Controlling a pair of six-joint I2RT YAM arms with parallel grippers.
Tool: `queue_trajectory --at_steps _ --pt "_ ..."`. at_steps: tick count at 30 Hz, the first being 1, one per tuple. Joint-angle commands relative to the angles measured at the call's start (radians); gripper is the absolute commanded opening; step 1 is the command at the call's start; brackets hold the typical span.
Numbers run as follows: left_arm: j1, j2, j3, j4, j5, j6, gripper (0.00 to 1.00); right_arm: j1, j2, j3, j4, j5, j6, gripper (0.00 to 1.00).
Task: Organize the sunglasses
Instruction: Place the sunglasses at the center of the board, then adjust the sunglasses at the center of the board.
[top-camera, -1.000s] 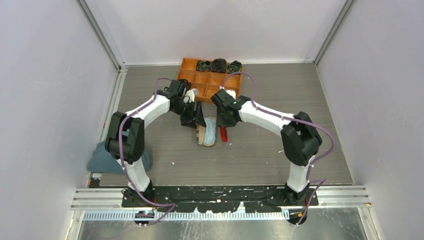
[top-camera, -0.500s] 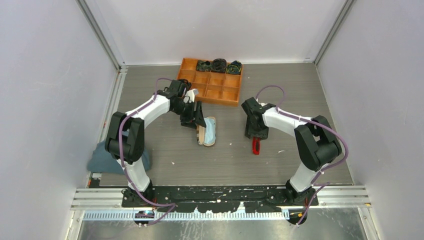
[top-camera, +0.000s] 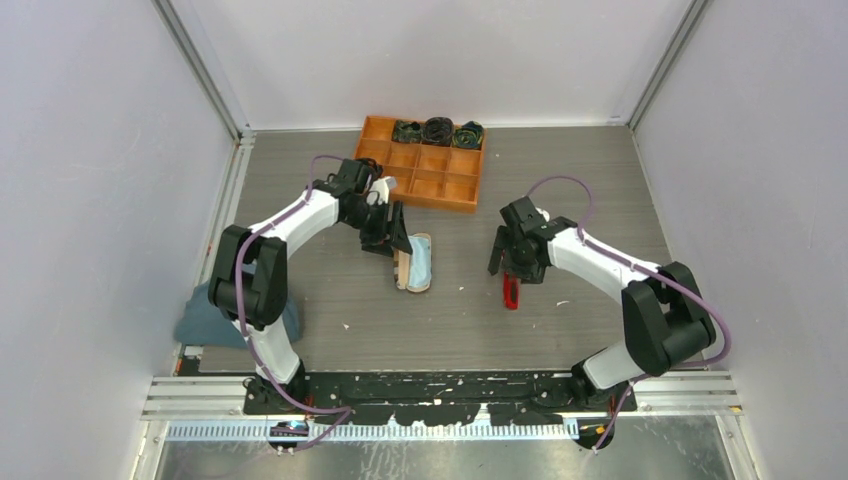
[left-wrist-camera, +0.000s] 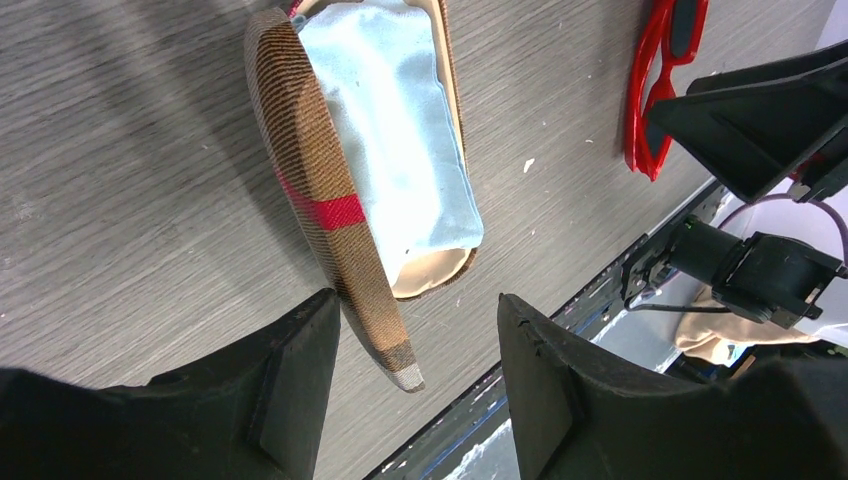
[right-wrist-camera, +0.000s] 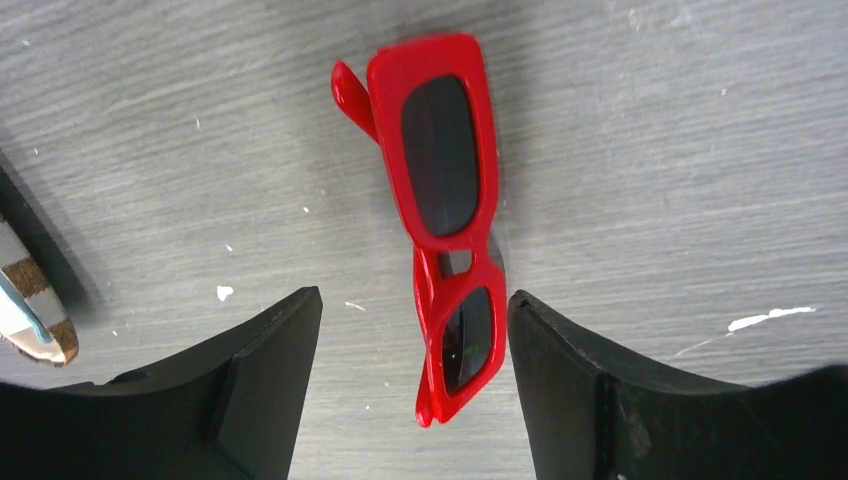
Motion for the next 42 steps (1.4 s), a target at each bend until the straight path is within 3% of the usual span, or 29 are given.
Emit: queue_trajectory --at_steps 1,6,15,21,25,28,35,39,42 --pt "0.006 -0.045 0.024 -0.002 0.031 -0.001 0.6 -0.001 -0.051 -0.052 0.023 -0.037 0.049 0.74" --pt "0.005 -0.046 0.028 -0.004 0.037 0.0 0.6 -0.003 -0.047 -0.107 0.057 -0.021 0.054 0.74" --pt "0.006 -0.048 0.033 -0.019 0.026 0.008 0.6 0.016 -0.057 -0.181 0.217 -0.224 0.117 0.77" --pt "0.006 -0.061 0.033 -0.028 0.015 0.009 0.6 0.06 0.068 -0.083 0.384 -0.335 0.195 0.78" --pt "0.006 -0.077 0.015 -0.037 0.0 0.015 0.6 0.064 0.225 0.074 0.437 -0.427 0.191 0.77" --pt "0.006 -0.081 0.011 -0.043 -0.007 0.016 0.6 0.064 0.236 0.18 0.344 -0.46 0.116 0.78" --pt "0.006 -0.071 0.024 -0.035 -0.002 0.009 0.6 0.063 0.099 0.273 -0.001 -0.287 -0.275 0.77" --pt "0.006 -0.063 0.006 -0.005 0.013 -0.009 0.6 0.062 0.08 0.289 -0.067 -0.164 -0.485 0.73" --pt "0.006 -0.059 -0.011 0.015 0.02 -0.015 0.6 0.064 0.055 0.237 0.01 -0.117 -0.602 0.69"
